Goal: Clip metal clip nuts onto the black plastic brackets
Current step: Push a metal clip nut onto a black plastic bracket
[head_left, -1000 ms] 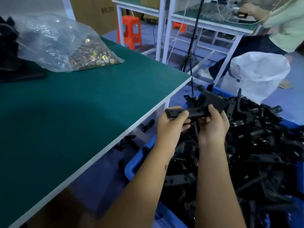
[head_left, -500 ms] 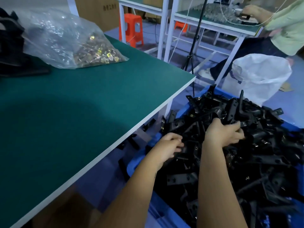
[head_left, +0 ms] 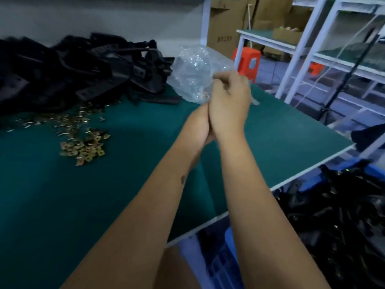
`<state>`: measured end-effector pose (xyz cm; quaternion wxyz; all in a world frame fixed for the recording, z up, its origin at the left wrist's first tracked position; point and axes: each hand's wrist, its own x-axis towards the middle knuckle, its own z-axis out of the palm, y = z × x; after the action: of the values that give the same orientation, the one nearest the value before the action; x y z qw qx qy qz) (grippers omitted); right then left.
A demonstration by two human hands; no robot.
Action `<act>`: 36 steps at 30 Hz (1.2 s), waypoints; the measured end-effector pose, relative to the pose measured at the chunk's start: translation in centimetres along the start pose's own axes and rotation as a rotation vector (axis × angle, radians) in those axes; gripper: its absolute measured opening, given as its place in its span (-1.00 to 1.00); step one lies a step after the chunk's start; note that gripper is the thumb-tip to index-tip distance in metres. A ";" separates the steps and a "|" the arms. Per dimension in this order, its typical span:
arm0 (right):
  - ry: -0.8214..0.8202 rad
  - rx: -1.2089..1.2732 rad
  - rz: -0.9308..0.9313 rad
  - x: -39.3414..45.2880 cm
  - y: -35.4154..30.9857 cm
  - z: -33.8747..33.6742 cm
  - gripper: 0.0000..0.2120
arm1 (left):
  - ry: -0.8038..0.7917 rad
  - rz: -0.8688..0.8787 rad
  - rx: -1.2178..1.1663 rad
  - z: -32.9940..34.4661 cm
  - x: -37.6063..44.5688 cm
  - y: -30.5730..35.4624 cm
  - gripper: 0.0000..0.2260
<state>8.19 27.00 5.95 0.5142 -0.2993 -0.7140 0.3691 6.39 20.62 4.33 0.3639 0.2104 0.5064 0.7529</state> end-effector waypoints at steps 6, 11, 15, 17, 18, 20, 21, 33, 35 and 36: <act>-0.454 0.134 0.107 -3.5 -1.1 11.9 -0.88 | 0.380 0.032 0.203 -12.3 -0.3 4.7 -0.71; -0.536 -0.292 0.007 -4.2 1.5 17.4 -0.73 | 0.675 0.313 0.091 -21.3 -2.9 7.0 -0.76; -0.614 -0.446 -0.073 -2.9 2.2 19.1 -0.61 | 0.963 0.476 -0.053 -25.4 -3.1 5.9 -0.76; -0.709 -0.519 -0.038 -2.2 2.3 19.7 -0.59 | 1.011 0.444 0.043 -25.7 -2.0 5.1 -0.74; -0.718 -0.520 -0.035 -2.1 2.4 19.9 -0.60 | 0.976 0.427 0.125 -25.7 -1.5 4.8 -0.74; -0.642 -0.380 -0.044 -2.1 2.7 19.9 -0.64 | 0.867 0.358 0.340 -25.5 -0.4 4.4 -0.75; -0.565 -0.264 -0.042 -2.2 2.7 19.7 -0.67 | 0.817 0.324 0.433 -25.4 0.1 4.3 -0.75; 0.042 0.357 -0.209 -3.6 0.2 18.2 -0.90 | 0.738 0.310 0.423 -25.0 0.3 5.0 -0.72; -0.051 0.377 -0.361 -4.8 -0.8 18.4 -0.92 | 0.699 0.293 0.242 -25.0 0.0 5.5 -0.74; -0.103 0.378 -0.456 -5.5 -1.2 18.7 -0.93 | 0.654 0.268 0.123 -25.2 -0.2 5.7 -0.72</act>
<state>-8.13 17.78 0.45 0.5936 -0.0114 -0.7065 0.3851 -12.62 3.84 -0.44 0.0674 0.0442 0.6084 0.7895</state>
